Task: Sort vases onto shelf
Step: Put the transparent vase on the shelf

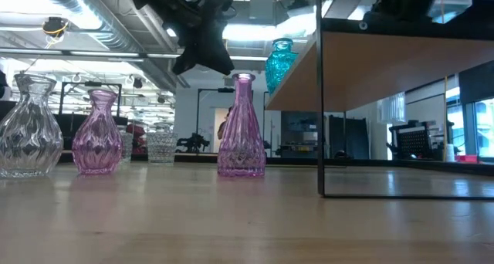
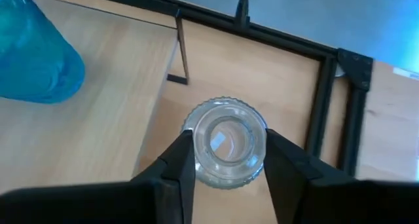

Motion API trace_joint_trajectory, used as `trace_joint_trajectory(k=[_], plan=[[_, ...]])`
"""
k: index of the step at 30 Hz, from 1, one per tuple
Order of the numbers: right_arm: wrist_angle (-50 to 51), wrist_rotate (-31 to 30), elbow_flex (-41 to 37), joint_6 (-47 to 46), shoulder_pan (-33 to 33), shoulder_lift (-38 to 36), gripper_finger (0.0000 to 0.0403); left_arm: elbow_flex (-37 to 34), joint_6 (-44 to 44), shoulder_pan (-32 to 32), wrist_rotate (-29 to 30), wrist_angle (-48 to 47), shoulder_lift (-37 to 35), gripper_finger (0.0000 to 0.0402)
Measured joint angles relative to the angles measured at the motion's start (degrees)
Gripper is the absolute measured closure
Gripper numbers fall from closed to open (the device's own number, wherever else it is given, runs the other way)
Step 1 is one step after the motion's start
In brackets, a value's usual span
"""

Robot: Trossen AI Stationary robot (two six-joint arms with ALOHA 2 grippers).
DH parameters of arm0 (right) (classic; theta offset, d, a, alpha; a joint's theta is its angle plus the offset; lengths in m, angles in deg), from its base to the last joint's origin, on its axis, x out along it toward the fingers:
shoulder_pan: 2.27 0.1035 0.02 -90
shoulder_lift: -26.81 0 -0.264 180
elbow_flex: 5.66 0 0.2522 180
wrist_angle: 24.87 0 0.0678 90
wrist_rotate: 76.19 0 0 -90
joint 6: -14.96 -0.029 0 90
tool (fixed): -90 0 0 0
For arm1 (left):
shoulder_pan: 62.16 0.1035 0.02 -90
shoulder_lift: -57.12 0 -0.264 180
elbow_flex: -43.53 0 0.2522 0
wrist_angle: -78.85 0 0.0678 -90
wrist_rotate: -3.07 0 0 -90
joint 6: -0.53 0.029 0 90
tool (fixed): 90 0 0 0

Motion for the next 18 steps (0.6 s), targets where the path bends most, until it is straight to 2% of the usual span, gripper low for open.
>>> trace_joint_trajectory(k=[5, 12, 18], plan=[[4.6, 0.7, 7.9, 2.6, 0.8, 5.3, 0.0279, 0.0, -0.1, 0.0, -0.2, 0.0, 0.0, 0.0353], [15.2, -2.7, 21.5, 2.5, 5.3, 11.1, 0.0279, 0.0, -0.6, -0.8, 0.0, 0.0, 0.0, 0.0353], [12.0, -0.9, 25.9, -0.2, 11.4, 12.0, 0.0279, 0.0, -0.6, -1.8, 1.6, 0.0, 0.0, 0.0353]])
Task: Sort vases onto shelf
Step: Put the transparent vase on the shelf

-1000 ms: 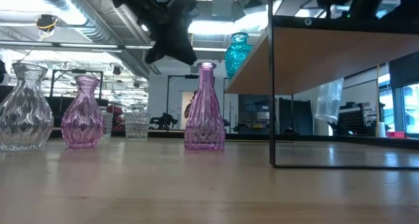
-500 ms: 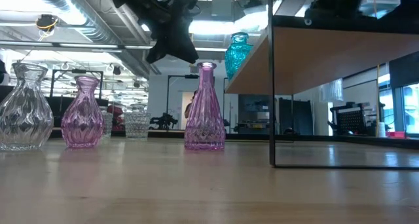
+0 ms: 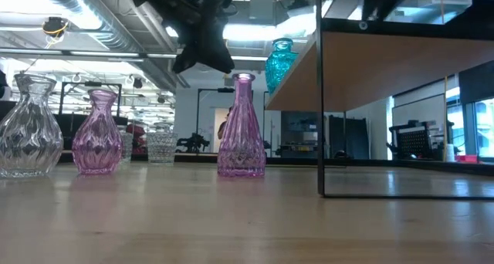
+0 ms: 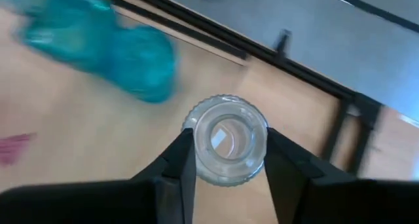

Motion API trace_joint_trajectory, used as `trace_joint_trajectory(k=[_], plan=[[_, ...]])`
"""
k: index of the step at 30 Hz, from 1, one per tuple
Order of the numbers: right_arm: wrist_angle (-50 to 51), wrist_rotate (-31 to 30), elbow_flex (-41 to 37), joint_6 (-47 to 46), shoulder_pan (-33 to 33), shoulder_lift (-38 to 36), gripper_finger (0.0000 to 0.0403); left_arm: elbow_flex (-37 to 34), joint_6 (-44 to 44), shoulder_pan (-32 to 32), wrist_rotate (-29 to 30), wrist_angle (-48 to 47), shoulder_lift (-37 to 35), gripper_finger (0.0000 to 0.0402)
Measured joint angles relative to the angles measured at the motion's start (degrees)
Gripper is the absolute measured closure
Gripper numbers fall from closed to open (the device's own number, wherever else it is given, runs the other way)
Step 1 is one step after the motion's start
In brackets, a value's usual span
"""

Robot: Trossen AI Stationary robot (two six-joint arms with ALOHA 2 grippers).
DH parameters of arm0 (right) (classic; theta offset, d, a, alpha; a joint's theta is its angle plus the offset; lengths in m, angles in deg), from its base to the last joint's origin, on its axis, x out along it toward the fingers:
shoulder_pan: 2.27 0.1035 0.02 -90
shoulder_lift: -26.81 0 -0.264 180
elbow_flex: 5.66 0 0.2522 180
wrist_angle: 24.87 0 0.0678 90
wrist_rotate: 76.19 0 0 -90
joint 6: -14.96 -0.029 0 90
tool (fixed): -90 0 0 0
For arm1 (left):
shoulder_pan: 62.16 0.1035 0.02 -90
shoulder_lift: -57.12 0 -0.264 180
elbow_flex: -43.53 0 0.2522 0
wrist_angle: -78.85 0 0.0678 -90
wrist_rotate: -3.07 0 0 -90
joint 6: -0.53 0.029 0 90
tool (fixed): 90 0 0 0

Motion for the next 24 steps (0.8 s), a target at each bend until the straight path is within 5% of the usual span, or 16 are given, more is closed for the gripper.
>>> trace_joint_trajectory(k=[11, 24], plan=[[-12.6, 2.2, 0.3, -0.2, 7.1, 5.9, 0.0279, 0.0, 0.7, 0.0, 0.9, 0.1, 0.0, 0.0353], [-7.2, 3.6, 5.0, 0.7, 7.3, 13.9, 0.0279, 0.0, 0.7, 0.0, 0.6, -0.1, 0.0, 0.0353]])
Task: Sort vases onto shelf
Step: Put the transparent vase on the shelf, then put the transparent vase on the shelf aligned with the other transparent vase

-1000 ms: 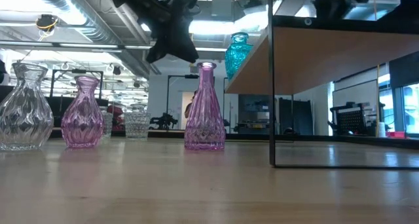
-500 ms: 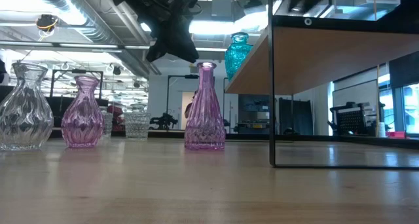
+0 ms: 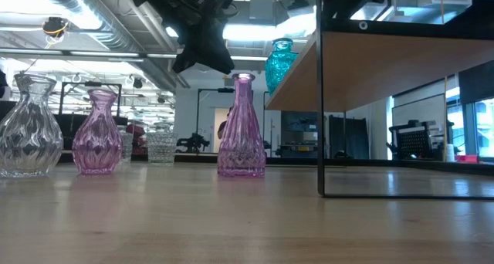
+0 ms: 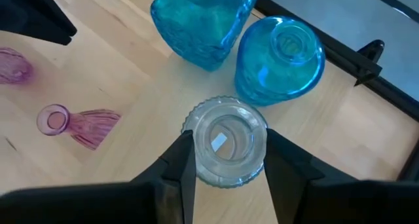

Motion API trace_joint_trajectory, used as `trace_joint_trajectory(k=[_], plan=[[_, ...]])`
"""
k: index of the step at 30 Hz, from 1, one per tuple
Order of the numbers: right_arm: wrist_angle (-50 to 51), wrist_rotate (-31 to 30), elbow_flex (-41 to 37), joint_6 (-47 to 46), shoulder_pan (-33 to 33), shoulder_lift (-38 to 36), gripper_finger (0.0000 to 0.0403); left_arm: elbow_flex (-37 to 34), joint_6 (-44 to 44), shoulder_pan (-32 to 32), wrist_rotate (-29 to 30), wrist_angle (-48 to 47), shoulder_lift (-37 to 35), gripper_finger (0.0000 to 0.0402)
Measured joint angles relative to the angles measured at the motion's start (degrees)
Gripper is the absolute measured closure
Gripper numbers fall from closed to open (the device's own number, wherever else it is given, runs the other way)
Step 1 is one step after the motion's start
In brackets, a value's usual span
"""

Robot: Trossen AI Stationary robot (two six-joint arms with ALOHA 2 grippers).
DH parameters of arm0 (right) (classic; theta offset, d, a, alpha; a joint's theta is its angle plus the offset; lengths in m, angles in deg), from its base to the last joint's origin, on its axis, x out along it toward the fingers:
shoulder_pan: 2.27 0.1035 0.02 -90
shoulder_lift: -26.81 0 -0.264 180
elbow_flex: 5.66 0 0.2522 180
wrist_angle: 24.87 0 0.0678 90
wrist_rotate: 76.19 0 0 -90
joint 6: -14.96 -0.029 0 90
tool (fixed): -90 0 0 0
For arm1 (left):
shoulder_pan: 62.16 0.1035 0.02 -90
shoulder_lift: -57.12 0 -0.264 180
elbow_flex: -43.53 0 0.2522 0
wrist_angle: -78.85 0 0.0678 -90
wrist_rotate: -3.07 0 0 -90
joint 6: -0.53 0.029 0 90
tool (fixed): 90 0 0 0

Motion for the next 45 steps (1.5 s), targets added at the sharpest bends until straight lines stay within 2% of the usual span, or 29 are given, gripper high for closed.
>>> trace_joint_trajectory(k=[5, 13, 17, 24, 28, 30, 34, 38, 45], plan=[[0.1, 0.3, 0.0, -0.3, 0.0, 0.0, 0.0263, 0.0, 0.7, 0.0, -0.1, 0.0, 0.0, 0.0353], [-0.2, -0.2, 0.0, -1.8, 0.0, 0.0, 0.0177, 0.0, 1.5, 0.0, -0.1, 0.0, 0.0, 0.0353], [-1.7, -0.2, 0.1, -1.9, 0.0, -0.8, 0.0149, 0.0, 1.5, 0.0, -0.1, 0.0, 0.0, 0.0353], [0.0, -1.6, 6.5, -3.7, 1.5, -3.6, 0.0139, 0.0, 1.5, 0.0, -0.1, -0.2, 0.0, 0.0353], [10.2, -3.3, 7.0, -15.7, 6.3, -7.5, 0.0139, 0.0, 1.5, 0.0, -0.5, -0.3, 0.0, 0.0353], [12.9, -1.4, 4.1, -22.6, 8.9, -9.3, 0.0139, 0.0, 1.4, 0.0, -2.2, -0.3, 0.0, 0.0353], [8.9, 0.6, -6.2, -32.5, 13.9, -14.1, 0.0139, 0.0, 1.5, -0.1, -3.0, 0.0, 0.0, 0.0353], [11.3, 6.2, -15.8, -42.2, 16.3, -16.6, 0.0139, 0.0, 1.7, -0.1, -3.2, 0.0, 0.0, 0.0353], [5.4, 14.5, -28.0, -49.7, 20.8, -18.1, 0.0139, 0.0, 1.9, -0.1, -4.2, 0.0, 0.0, 0.0353]])
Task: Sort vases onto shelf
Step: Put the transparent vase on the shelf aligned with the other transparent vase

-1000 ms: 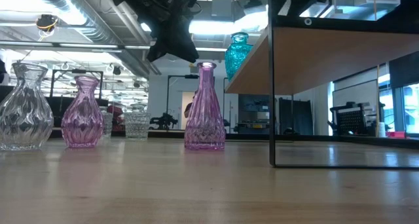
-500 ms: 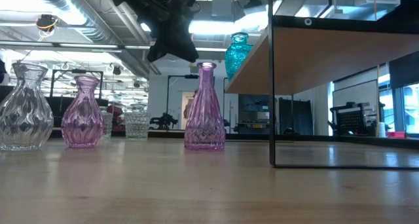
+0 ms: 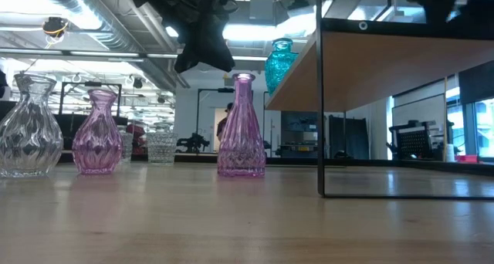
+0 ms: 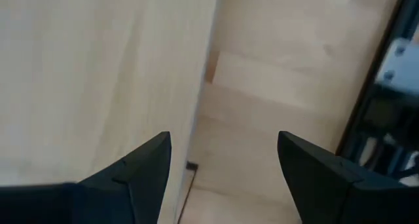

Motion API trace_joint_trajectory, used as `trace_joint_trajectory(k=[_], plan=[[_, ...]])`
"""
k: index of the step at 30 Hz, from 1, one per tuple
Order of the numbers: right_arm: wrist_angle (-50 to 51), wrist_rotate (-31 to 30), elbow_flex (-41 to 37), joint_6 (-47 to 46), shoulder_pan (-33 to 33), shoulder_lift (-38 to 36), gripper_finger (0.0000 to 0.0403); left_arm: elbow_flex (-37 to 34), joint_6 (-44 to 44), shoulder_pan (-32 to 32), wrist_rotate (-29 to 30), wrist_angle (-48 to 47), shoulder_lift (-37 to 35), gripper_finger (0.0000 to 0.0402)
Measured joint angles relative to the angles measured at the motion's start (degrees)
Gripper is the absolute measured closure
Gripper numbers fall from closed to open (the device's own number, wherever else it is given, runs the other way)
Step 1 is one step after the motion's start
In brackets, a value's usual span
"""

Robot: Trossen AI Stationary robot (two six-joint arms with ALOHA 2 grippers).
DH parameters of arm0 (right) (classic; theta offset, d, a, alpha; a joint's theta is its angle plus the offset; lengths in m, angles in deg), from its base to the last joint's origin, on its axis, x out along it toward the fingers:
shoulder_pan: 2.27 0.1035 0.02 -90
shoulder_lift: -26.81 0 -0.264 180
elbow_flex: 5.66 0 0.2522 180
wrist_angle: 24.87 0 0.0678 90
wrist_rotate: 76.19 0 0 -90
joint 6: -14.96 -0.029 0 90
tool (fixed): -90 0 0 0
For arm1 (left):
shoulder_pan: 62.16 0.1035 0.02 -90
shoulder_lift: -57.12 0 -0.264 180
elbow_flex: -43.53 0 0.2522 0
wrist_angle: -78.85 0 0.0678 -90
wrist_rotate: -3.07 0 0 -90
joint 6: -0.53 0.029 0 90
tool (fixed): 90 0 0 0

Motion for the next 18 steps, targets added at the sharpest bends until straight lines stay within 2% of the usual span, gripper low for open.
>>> trace_joint_trajectory(k=[13, 18], plan=[[-3.0, 5.9, -8.3, -4.6, 1.7, 0.9, 0.0139, 0.0, 1.5, 0.0, -2.1, -1.6, 0.0, 0.0353], [-7.6, 6.4, -10.0, -4.8, 1.7, 1.6, 0.0139, 0.0, 1.6, 0.0, -2.3, -1.9, 0.0, 0.0353]])
